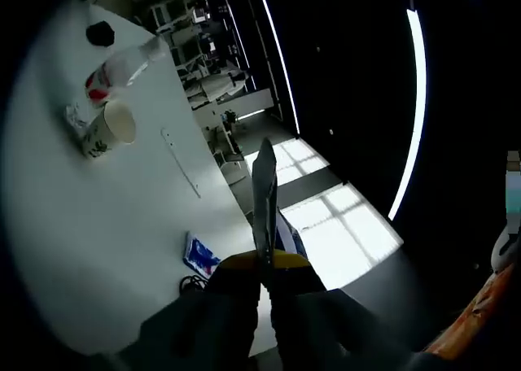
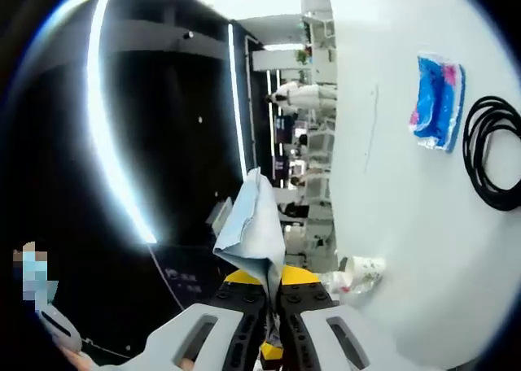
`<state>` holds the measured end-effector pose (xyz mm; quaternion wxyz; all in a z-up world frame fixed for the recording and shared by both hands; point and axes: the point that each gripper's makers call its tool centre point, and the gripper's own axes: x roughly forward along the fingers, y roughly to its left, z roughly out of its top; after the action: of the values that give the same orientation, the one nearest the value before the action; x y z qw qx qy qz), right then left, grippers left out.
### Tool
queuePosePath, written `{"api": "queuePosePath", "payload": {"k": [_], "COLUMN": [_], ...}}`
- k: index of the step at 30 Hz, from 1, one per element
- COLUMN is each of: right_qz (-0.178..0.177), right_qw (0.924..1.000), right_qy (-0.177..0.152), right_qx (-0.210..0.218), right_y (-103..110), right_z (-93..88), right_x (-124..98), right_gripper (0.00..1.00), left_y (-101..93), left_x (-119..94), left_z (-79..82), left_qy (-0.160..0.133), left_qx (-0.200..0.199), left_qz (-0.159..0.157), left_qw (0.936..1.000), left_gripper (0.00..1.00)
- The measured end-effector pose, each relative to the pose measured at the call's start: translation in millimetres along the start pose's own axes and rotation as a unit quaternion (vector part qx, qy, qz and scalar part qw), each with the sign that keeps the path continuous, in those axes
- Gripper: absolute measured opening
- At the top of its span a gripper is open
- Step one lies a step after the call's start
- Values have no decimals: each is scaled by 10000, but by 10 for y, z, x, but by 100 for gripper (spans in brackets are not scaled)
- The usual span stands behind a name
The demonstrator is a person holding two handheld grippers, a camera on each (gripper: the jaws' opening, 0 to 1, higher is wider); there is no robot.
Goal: Arrange the tabletop items into an orderly group along one side of the table until the central work area is clear of visible clutter.
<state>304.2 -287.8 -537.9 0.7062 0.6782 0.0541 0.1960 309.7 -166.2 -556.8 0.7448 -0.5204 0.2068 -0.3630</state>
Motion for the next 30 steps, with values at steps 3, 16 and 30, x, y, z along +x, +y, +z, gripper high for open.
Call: {"api": "queuePosePath", "payload": {"k": [3,16,30], "right_qz": [151,-256,-1165], "right_qw": [9998,9989,9918], "right_qy": [-112,36,231], "right_qx": [-50,-380,-467], "right_y": [43,-127,-658], "right_z": [29,-4,33], "right_x": [-20,-71,-95], "right_gripper": [1,3,0], "left_y": [-47,115,582], "left_x": [33,83,158], "left_z": [30,60,-3], "left_qy": [105,502,815], "left_qx": [43,385,87], "left_qz": [-93,51,691], "left_qw": [9999,9980,9942], "left_gripper": [0,0,0]}}
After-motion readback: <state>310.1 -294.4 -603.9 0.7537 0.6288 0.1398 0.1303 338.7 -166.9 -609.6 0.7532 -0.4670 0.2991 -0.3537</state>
